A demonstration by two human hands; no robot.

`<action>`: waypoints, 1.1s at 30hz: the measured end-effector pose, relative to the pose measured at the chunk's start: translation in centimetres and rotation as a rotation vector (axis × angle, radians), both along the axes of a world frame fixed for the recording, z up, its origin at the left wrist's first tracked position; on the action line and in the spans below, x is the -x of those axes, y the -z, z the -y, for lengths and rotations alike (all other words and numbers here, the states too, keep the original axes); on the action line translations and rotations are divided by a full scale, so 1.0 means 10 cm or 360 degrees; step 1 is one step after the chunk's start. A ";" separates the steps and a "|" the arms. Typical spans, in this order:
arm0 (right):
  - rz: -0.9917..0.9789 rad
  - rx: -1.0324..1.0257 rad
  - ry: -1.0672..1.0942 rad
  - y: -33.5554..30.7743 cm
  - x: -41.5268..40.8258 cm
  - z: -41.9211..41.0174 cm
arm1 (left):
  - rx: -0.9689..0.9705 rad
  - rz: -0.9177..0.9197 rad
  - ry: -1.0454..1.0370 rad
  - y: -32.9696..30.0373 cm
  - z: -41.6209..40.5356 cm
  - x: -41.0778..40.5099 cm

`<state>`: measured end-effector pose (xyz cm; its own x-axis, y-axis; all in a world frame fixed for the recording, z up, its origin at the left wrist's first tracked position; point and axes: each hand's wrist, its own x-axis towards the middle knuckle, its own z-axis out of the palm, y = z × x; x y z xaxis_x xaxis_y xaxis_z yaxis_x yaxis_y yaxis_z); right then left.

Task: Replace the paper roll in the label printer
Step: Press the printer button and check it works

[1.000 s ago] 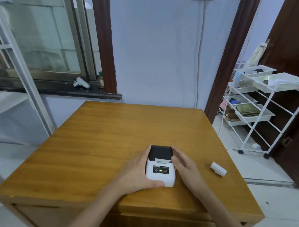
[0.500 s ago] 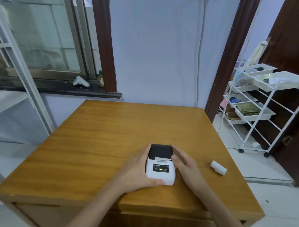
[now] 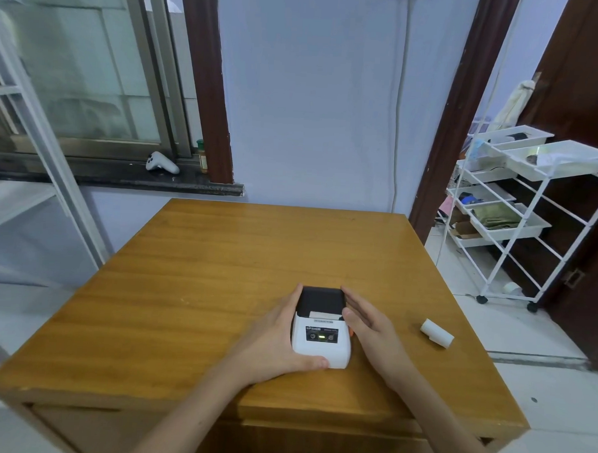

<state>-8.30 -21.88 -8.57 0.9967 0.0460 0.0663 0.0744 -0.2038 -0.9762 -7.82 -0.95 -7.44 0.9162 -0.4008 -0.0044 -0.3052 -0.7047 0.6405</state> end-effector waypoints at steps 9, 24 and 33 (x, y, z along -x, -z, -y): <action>-0.0011 0.0004 0.0016 -0.01 0.01 -0.01 | 0.0005 -0.0007 -0.0010 0.01 -0.01 0.00; -0.0019 -0.0009 0.0004 -0.01 0.01 -0.01 | 0.0018 0.0004 -0.0013 0.07 -0.03 -0.03; -0.0065 0.0036 -0.0012 -0.05 0.03 -0.01 | 0.0043 0.0010 0.0000 0.06 -0.02 -0.02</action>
<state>-8.64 -21.77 -8.06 0.9982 0.0546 0.0242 0.0360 -0.2256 -0.9736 -7.59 -0.80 -7.99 0.9161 -0.4007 0.0123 -0.3093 -0.6870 0.6575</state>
